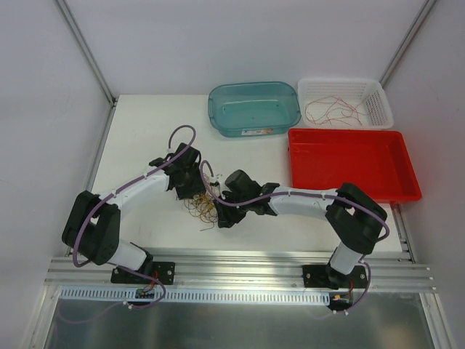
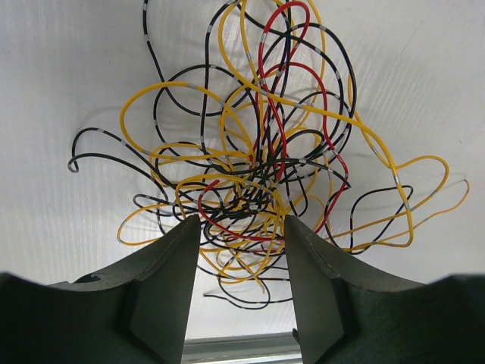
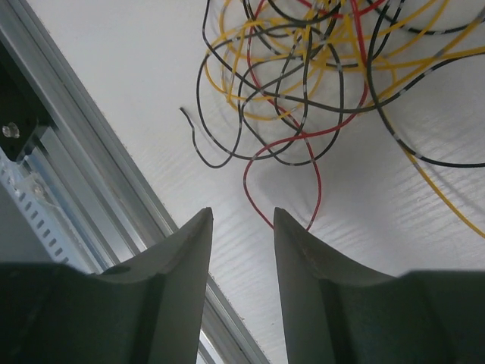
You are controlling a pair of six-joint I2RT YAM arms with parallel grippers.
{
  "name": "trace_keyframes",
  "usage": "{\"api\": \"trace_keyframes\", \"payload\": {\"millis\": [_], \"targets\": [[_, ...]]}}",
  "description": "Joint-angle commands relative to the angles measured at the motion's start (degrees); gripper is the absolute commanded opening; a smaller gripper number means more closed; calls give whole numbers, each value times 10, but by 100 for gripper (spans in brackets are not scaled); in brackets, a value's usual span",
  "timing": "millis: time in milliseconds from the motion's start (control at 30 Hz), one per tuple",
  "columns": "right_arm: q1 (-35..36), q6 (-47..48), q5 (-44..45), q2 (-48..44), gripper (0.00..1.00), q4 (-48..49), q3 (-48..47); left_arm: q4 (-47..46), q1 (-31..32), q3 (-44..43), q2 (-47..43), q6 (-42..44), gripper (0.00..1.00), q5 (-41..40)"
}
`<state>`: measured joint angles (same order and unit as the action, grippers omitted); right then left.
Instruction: Untangle the cables
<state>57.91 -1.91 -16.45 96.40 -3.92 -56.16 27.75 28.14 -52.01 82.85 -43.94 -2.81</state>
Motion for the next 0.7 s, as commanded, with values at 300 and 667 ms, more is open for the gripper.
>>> {"api": "trace_keyframes", "payload": {"millis": [300, 667], "targets": [[5, 37, -47, 20, 8, -32, -28, 5, 0, -20, 27, 2, 52, -23], [4, 105, 3, -228, 1, -254, -41, 6, -64, -70, 115, 26, 52, -51]]}}
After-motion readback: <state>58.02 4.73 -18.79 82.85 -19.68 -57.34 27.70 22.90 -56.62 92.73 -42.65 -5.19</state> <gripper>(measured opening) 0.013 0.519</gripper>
